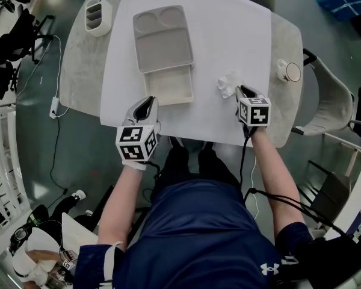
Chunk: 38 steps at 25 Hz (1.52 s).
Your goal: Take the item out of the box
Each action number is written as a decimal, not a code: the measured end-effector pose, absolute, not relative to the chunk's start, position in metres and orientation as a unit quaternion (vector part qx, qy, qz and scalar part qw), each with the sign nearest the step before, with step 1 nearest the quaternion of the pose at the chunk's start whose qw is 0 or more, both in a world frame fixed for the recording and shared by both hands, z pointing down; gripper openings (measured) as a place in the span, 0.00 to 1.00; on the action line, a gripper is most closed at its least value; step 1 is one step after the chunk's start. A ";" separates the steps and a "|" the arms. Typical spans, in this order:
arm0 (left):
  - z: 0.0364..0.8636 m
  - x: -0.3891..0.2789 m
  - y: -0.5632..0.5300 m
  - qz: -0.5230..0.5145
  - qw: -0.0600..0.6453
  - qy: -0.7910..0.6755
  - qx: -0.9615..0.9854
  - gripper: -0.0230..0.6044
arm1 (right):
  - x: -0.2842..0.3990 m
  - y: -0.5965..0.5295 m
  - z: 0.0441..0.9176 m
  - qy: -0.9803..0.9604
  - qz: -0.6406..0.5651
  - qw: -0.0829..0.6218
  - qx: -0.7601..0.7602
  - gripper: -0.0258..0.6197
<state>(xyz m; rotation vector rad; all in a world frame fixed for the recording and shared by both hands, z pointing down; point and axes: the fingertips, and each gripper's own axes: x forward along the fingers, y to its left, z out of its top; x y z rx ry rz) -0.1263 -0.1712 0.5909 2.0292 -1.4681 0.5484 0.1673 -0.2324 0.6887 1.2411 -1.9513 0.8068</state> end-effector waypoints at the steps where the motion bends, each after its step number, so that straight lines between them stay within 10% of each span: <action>1: 0.588 -0.126 -0.171 0.203 0.282 -0.550 0.759 0.09 | 0.168 -0.234 0.685 -0.751 0.307 0.337 0.478 0.12; 38: 0.313 -0.150 -0.203 0.035 0.067 -0.609 0.790 0.09 | 0.058 -0.253 0.297 -0.884 0.036 0.013 0.467 0.06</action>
